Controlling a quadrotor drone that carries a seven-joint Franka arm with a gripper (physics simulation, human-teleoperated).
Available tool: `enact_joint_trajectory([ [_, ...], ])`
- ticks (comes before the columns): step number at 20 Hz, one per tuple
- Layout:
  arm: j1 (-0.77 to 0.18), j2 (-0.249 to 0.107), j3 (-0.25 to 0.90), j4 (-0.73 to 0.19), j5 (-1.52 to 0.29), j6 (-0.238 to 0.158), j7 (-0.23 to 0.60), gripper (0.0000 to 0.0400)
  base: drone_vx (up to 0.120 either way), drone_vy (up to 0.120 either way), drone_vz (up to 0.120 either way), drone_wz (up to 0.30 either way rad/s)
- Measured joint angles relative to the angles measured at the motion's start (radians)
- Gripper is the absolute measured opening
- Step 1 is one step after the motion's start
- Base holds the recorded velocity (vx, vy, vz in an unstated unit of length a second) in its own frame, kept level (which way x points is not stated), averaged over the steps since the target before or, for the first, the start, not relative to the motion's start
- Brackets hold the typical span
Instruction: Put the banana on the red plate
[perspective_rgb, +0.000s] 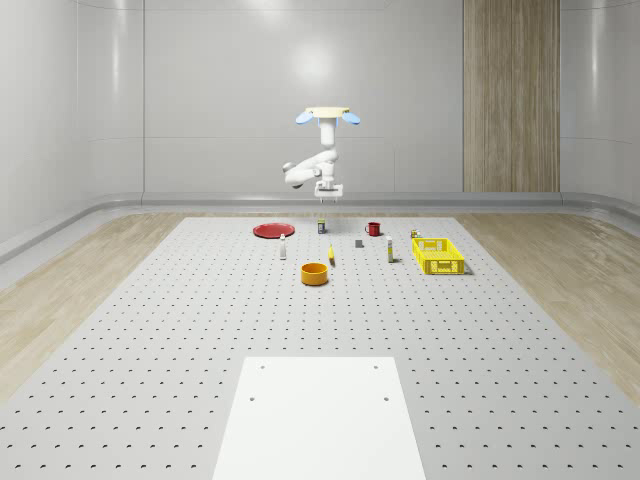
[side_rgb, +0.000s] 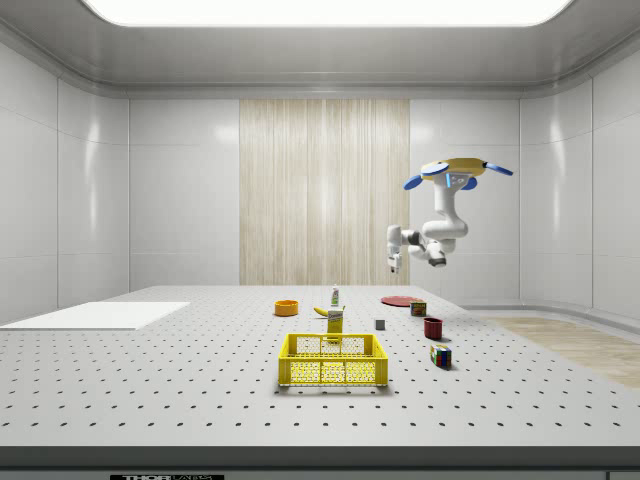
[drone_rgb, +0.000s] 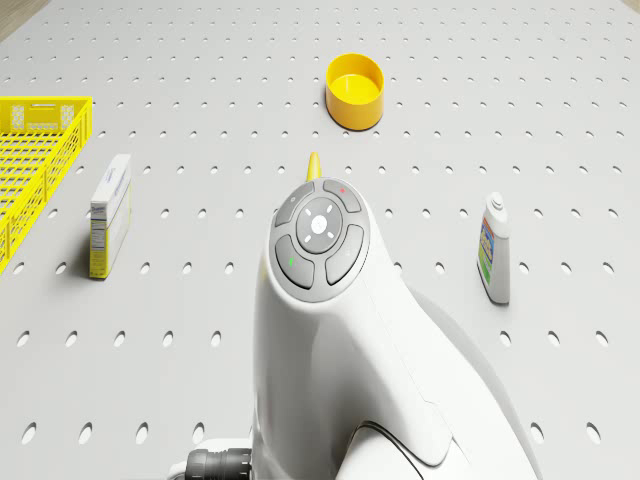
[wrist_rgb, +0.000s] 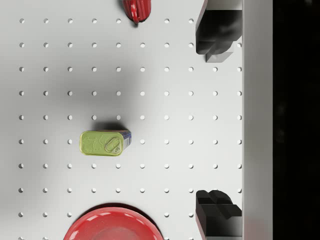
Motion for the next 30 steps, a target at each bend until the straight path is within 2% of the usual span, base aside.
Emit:
enact_joint_trajectory([
  [5, -0.01, -0.025, 0.009, 0.002, 0.013, 0.022, 0.009, 0.04, 0.12, 0.056, 0.0, 0.0],
  [12, -0.021, -0.059, 0.019, 0.004, 0.031, 0.053, 0.02, 0.04, 0.12, -0.023, -0.103, 0.0],
  [19, -0.031, -0.091, 0.028, 0.006, 0.047, 0.083, 0.029, 0.04, 0.12, -0.017, -0.006, 0.0],
  [30, -0.045, -0.138, 0.04, 0.009, 0.07, 0.126, 0.042, 0.04, 0.12, 0.0, -0.12, 0.0],
])
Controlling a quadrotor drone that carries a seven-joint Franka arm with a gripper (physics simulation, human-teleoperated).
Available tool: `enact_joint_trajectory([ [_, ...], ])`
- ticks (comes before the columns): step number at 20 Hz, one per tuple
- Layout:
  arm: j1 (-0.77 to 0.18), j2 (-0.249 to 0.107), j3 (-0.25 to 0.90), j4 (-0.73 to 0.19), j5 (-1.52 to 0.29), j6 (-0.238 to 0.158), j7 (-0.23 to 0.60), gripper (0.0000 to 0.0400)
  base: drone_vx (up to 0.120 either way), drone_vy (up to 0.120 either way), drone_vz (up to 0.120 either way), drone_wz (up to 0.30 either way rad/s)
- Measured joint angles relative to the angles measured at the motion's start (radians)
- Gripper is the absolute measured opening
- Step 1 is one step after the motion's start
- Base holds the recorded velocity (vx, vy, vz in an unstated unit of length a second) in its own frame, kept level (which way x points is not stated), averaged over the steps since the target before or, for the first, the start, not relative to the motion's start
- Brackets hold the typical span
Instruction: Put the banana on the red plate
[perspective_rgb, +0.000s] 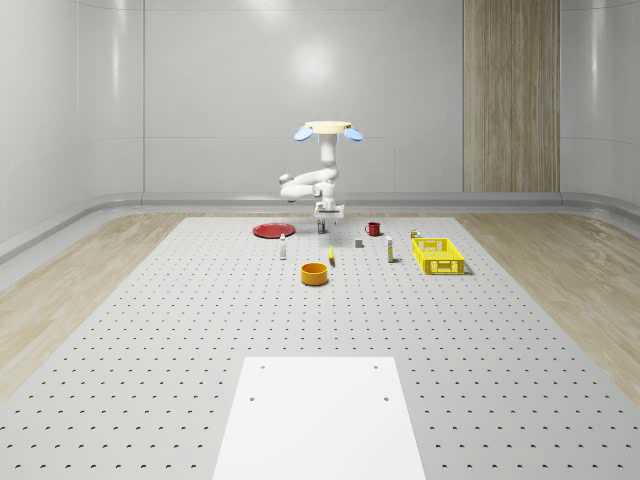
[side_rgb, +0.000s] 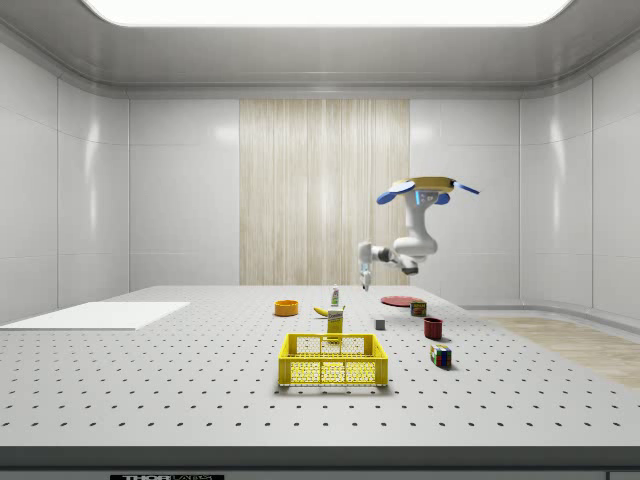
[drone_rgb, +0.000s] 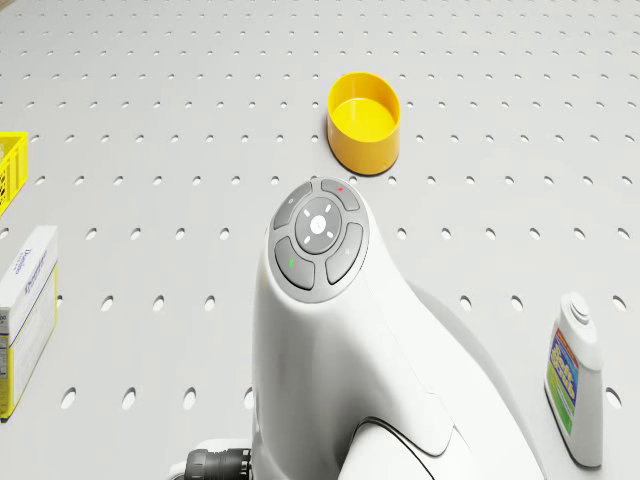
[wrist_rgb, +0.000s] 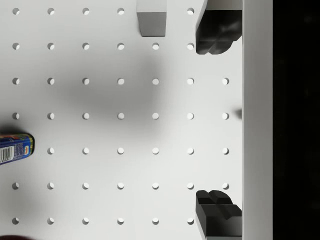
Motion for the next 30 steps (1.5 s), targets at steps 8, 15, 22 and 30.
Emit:
enact_joint_trajectory([
  [8, -0.009, -0.031, 0.007, 0.002, 0.015, 0.029, 0.008, 0.04, 0.12, 0.0, -0.065, 0.0],
  [15, -0.015, -0.056, 0.013, 0.003, 0.026, 0.052, 0.014, 0.04, 0.12, 0.0, -0.063, 0.0],
  [22, -0.021, -0.079, 0.018, 0.005, 0.037, 0.074, 0.019, 0.04, 0.12, 0.0, -0.091, 0.0],
  [30, -0.027, -0.104, 0.023, 0.006, 0.048, 0.096, 0.025, 0.04, 0.12, 0.025, -0.03, 0.0],
])
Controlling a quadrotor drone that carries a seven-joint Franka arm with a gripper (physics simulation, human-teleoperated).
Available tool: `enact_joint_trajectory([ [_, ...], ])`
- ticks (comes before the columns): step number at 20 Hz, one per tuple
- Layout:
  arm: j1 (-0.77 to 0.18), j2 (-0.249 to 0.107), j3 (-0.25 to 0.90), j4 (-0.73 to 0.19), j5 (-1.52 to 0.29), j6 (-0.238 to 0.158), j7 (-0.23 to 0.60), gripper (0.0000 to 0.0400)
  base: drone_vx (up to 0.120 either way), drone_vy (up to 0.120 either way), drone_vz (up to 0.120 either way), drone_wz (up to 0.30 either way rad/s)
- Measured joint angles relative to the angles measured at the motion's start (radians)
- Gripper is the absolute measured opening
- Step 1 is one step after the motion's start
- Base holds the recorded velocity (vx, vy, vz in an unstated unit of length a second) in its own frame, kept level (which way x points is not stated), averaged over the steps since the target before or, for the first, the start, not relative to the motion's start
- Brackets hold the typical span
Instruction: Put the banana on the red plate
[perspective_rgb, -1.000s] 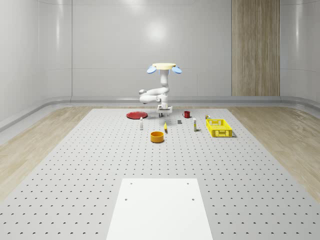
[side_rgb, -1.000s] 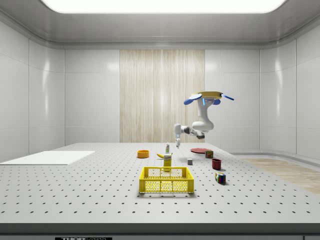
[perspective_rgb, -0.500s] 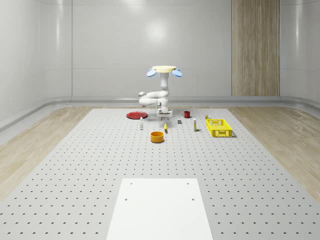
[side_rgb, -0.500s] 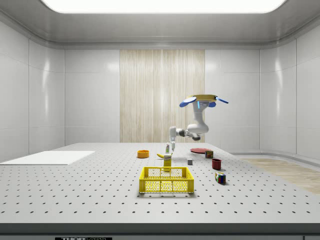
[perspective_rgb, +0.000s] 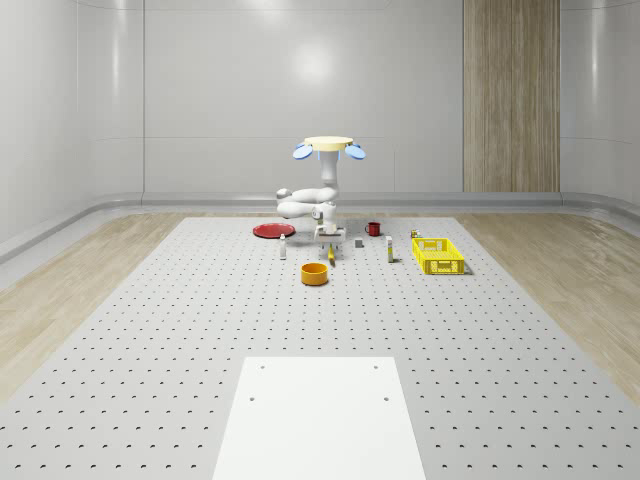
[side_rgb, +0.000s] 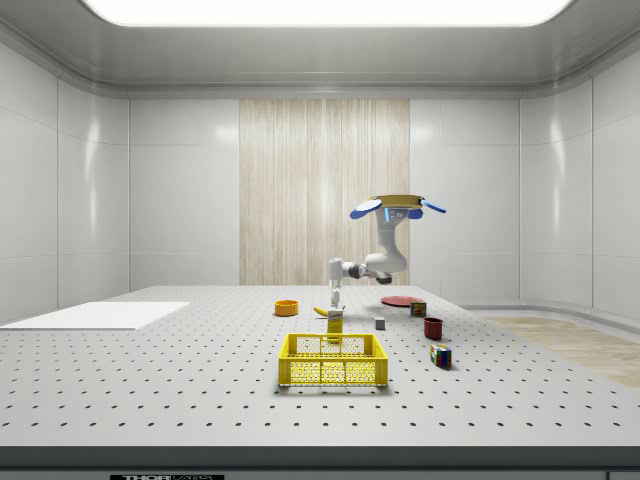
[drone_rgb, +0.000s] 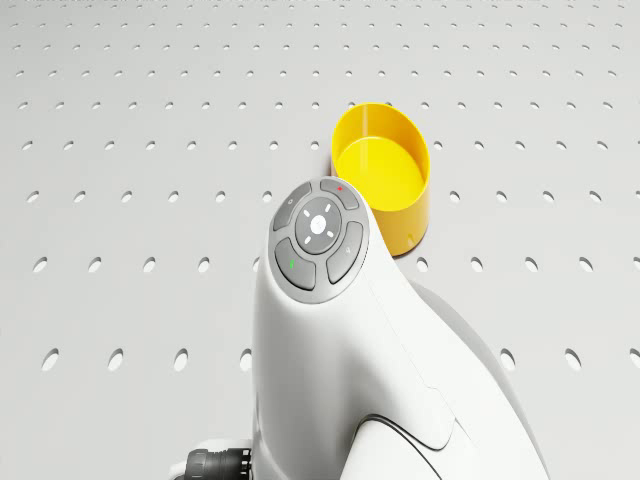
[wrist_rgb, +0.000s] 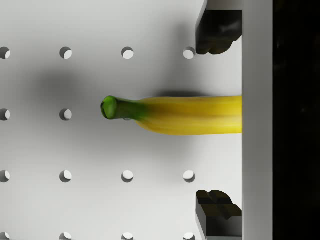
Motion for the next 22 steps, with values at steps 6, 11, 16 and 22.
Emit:
enact_joint_trajectory([
  [6, -0.004, -0.017, 0.003, 0.001, 0.007, 0.016, 0.004, 0.04, 0.073, 0.0, -0.033, 0.0],
  [11, -0.007, -0.03, 0.006, 0.002, 0.013, 0.028, 0.006, 0.04, 0.024, 0.0, -0.072, 0.0],
  [16, -0.01, -0.044, 0.002, 0.003, 0.012, 0.043, 0.008, 0.04, 0.08, 0.0, 0.0, 0.0],
  [22, -0.014, -0.062, -0.057, 0.014, -0.039, 0.079, 0.006, 0.04, 0.0, 0.0, 0.0, 0.0],
])
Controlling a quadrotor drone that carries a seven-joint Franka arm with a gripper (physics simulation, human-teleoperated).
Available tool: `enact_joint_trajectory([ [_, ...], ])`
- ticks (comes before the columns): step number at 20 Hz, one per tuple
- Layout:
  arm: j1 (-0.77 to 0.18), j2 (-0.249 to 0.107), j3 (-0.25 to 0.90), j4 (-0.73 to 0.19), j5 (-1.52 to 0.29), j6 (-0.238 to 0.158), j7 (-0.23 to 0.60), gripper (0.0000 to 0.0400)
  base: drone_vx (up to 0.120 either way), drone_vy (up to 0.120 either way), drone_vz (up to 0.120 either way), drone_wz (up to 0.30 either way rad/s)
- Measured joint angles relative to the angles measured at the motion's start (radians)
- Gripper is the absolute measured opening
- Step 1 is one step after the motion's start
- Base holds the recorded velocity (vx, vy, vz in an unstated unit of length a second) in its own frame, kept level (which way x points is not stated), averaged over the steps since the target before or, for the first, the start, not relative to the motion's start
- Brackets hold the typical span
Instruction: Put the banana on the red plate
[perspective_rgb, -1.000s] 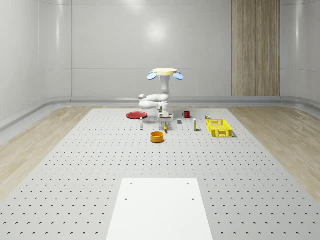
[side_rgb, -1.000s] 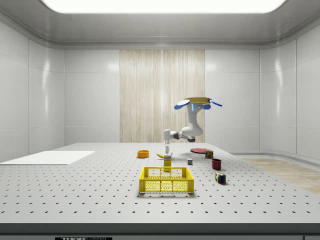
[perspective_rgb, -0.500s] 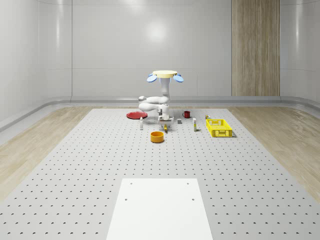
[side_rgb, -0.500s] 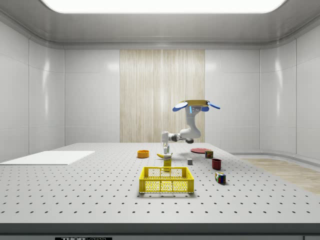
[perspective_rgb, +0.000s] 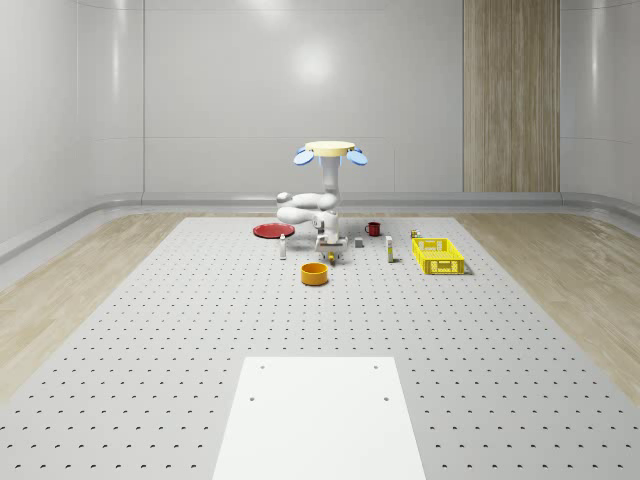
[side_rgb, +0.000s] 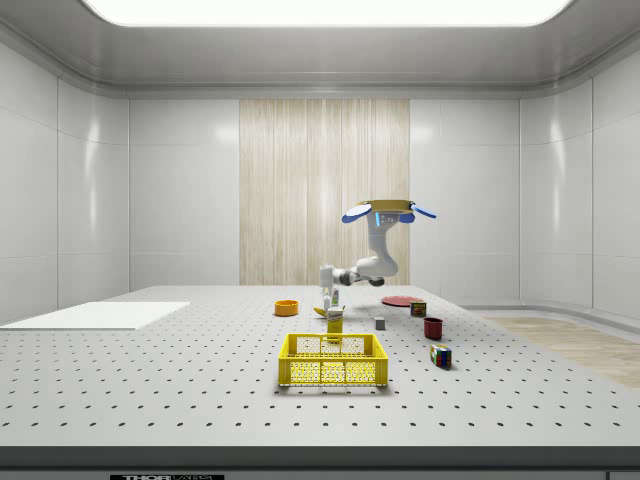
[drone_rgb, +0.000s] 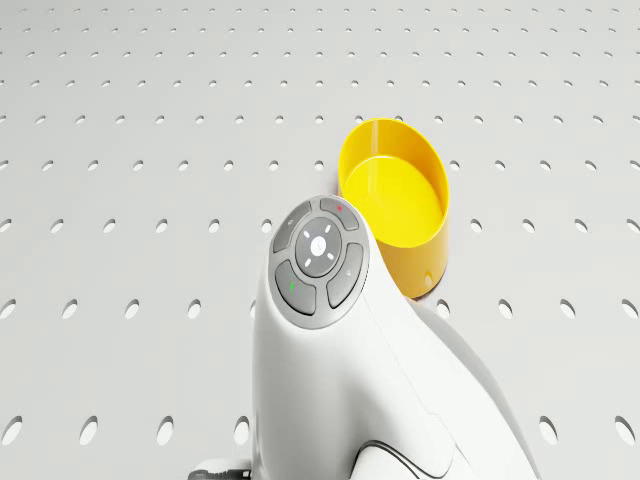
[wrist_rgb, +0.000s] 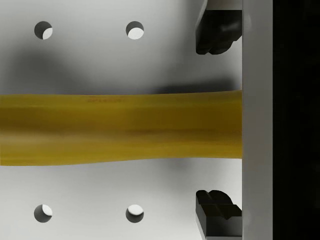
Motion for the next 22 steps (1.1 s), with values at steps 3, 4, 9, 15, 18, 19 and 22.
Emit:
enact_joint_trajectory([
  [3, -0.003, -0.006, -0.021, 0.005, -0.019, 0.013, 0.0, 0.04, 0.0, 0.0, 0.0, 0.0],
  [4, -0.003, -0.008, -0.026, 0.006, -0.023, 0.017, 0.0, 0.04, 0.0, 0.0, 0.0, 0.0],
  [9, -0.005, -0.015, -0.039, 0.009, -0.033, 0.028, 0.0, 0.04, 0.0, 0.0, 0.0, 0.0],
  [15, 0.021, -0.03, -0.054, -0.014, -0.044, 0.038, -0.003, 0.04, 0.0, 0.0, 0.0, 0.0],
  [18, 0.036, -0.036, -0.056, -0.018, -0.044, 0.043, -0.014, 0.04, 0.0, 0.0, 0.0, 0.0],
  [19, 0.04, -0.037, -0.056, -0.019, -0.044, 0.044, -0.017, 0.04, 0.0, 0.0, 0.0, 0.0],
  [22, 0.047, -0.041, -0.057, -0.021, -0.044, 0.047, -0.023, 0.0279, 0.0, 0.0, 0.0, 0.0],
])
